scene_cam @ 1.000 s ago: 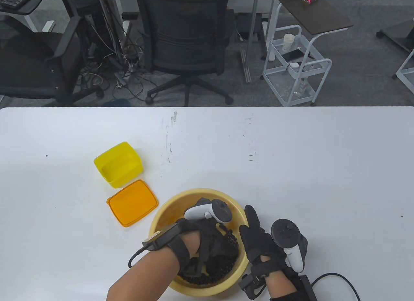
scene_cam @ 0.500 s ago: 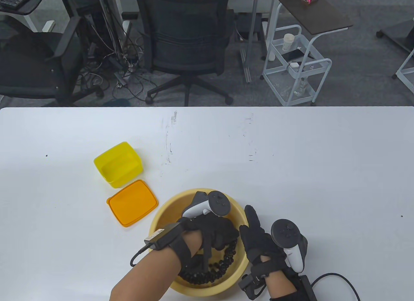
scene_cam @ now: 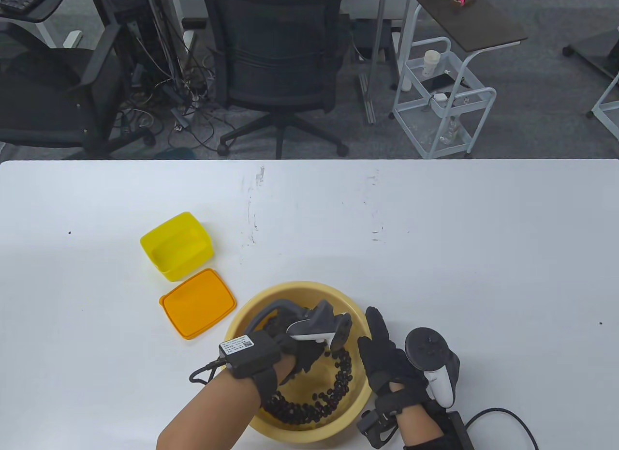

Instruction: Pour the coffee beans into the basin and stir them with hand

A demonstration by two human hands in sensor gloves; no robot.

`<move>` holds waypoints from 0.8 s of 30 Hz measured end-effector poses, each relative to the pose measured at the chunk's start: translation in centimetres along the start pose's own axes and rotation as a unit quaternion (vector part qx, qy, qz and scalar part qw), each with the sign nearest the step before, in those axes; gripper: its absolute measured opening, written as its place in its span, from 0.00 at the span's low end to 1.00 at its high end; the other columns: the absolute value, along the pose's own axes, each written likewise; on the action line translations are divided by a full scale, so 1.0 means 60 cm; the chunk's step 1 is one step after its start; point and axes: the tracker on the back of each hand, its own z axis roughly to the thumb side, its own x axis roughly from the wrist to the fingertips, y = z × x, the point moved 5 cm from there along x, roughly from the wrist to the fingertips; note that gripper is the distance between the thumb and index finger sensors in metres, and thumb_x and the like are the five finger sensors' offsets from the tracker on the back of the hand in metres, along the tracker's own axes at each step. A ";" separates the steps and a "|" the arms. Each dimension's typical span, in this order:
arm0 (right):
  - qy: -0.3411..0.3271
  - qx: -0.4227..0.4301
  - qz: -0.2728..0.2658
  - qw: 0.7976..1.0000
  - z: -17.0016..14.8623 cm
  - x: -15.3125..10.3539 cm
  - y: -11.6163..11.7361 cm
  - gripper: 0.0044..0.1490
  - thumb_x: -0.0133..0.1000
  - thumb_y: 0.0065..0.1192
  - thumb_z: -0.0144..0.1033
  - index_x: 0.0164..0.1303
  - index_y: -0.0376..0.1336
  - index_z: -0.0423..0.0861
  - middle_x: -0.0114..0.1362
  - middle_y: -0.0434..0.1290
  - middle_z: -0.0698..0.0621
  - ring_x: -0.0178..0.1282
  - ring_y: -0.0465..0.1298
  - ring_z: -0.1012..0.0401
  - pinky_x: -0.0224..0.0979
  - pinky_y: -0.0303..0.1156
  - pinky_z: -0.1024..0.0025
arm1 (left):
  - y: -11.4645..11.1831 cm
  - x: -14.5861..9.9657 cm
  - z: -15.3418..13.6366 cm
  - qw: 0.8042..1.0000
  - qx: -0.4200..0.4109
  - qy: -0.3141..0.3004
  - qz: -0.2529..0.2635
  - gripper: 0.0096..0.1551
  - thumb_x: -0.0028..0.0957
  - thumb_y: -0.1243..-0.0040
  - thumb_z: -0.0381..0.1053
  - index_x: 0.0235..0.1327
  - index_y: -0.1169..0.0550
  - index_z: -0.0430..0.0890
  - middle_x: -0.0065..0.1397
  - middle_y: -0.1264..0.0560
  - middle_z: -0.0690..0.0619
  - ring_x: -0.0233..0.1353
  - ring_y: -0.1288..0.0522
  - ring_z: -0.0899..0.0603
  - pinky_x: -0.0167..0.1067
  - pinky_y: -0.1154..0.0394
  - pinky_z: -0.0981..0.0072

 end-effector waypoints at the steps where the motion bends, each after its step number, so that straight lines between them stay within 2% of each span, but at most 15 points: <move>1: 0.000 0.000 0.000 1.000 0.000 0.000 0.000 0.41 0.62 0.39 0.45 0.79 0.31 0.48 0.76 0.53 0.33 0.69 0.66 0.35 0.69 0.57 0.37 | -0.005 0.001 -0.002 1.000 0.003 0.008 -0.020 0.43 0.55 0.57 0.65 0.75 0.39 0.39 0.70 0.28 0.37 0.67 0.21 0.35 0.72 0.36 0.46; 3: 0.000 -0.001 -0.001 1.000 0.000 0.000 0.000 0.41 0.62 0.39 0.45 0.79 0.31 0.48 0.76 0.53 0.33 0.69 0.66 0.35 0.69 0.57 0.37 | -0.022 0.005 -0.009 0.995 0.008 0.043 -0.086 0.45 0.55 0.58 0.65 0.70 0.32 0.32 0.62 0.21 0.35 0.58 0.16 0.34 0.68 0.31 0.45; 5: 0.000 -0.001 0.000 1.000 0.000 0.000 0.000 0.41 0.62 0.39 0.45 0.80 0.31 0.48 0.76 0.53 0.33 0.69 0.65 0.35 0.69 0.57 0.37 | -0.040 0.007 -0.009 0.988 0.001 0.049 -0.149 0.47 0.55 0.60 0.66 0.64 0.29 0.28 0.59 0.19 0.34 0.55 0.15 0.32 0.68 0.31 0.45; 7: 0.000 -0.001 -0.001 1.000 0.000 0.000 0.001 0.41 0.62 0.39 0.45 0.79 0.31 0.48 0.76 0.53 0.33 0.69 0.65 0.35 0.69 0.56 0.37 | -0.048 0.008 -0.004 0.984 -0.002 0.035 -0.173 0.47 0.54 0.61 0.67 0.56 0.21 0.28 0.52 0.14 0.35 0.49 0.12 0.32 0.69 0.32 0.45; 9: 0.001 -0.002 -0.001 1.000 0.000 0.000 0.000 0.41 0.62 0.39 0.45 0.79 0.31 0.48 0.76 0.53 0.33 0.70 0.65 0.35 0.69 0.56 0.37 | -0.061 0.009 0.008 0.977 -0.031 0.001 -0.209 0.47 0.53 0.60 0.67 0.48 0.15 0.30 0.45 0.10 0.37 0.43 0.10 0.32 0.68 0.30 0.45; 11: 0.001 -0.001 0.000 1.000 0.000 0.000 0.000 0.41 0.62 0.39 0.45 0.80 0.31 0.48 0.76 0.52 0.33 0.70 0.65 0.35 0.69 0.56 0.37 | -0.079 0.009 0.027 0.961 -0.097 -0.050 -0.254 0.47 0.53 0.59 0.67 0.41 0.12 0.30 0.40 0.08 0.37 0.39 0.09 0.32 0.65 0.27 0.47; 13: 0.000 -0.001 0.000 1.000 0.001 0.000 0.001 0.41 0.62 0.39 0.45 0.79 0.31 0.48 0.76 0.52 0.33 0.70 0.65 0.35 0.69 0.56 0.37 | -0.087 0.007 0.053 0.933 -0.193 -0.118 -0.281 0.46 0.52 0.58 0.67 0.37 0.12 0.29 0.37 0.07 0.37 0.36 0.09 0.33 0.63 0.26 0.47; 15: 0.000 -0.003 -0.001 1.000 0.001 0.000 0.001 0.41 0.62 0.39 0.45 0.79 0.31 0.48 0.76 0.52 0.33 0.70 0.65 0.35 0.69 0.56 0.37 | -0.081 0.005 0.069 0.908 -0.262 -0.169 -0.279 0.45 0.52 0.58 0.67 0.37 0.12 0.30 0.36 0.07 0.40 0.36 0.08 0.34 0.63 0.26 0.48; 16: 0.001 -0.002 -0.001 1.000 0.000 0.000 0.001 0.41 0.62 0.39 0.45 0.79 0.31 0.48 0.76 0.52 0.33 0.70 0.65 0.35 0.69 0.56 0.37 | -0.073 0.003 0.080 0.887 -0.312 -0.206 -0.270 0.44 0.53 0.58 0.67 0.40 0.13 0.32 0.40 0.08 0.41 0.39 0.08 0.35 0.63 0.26 0.48; 18: 0.001 -0.002 -0.001 1.000 0.000 0.000 0.001 0.41 0.62 0.39 0.45 0.80 0.31 0.47 0.76 0.52 0.33 0.70 0.65 0.35 0.69 0.56 0.37 | -0.059 0.002 0.087 0.860 -0.373 -0.238 -0.252 0.43 0.55 0.59 0.67 0.50 0.18 0.33 0.49 0.11 0.43 0.47 0.09 0.37 0.62 0.26 0.46; 21: 0.001 -0.003 -0.001 1.000 0.000 0.000 0.000 0.41 0.62 0.39 0.45 0.79 0.31 0.48 0.76 0.52 0.33 0.69 0.65 0.35 0.69 0.56 0.37 | -0.040 0.006 0.086 0.842 -0.418 -0.264 -0.217 0.41 0.57 0.61 0.67 0.60 0.26 0.34 0.57 0.16 0.45 0.55 0.12 0.40 0.66 0.28 0.48; 24: 0.002 -0.003 -0.002 1.000 0.000 -0.001 0.000 0.41 0.62 0.39 0.45 0.80 0.31 0.47 0.76 0.52 0.33 0.70 0.65 0.35 0.69 0.56 0.37 | -0.027 0.010 0.077 0.838 -0.444 -0.265 -0.175 0.41 0.59 0.62 0.66 0.63 0.31 0.33 0.60 0.19 0.46 0.57 0.14 0.42 0.67 0.29 0.50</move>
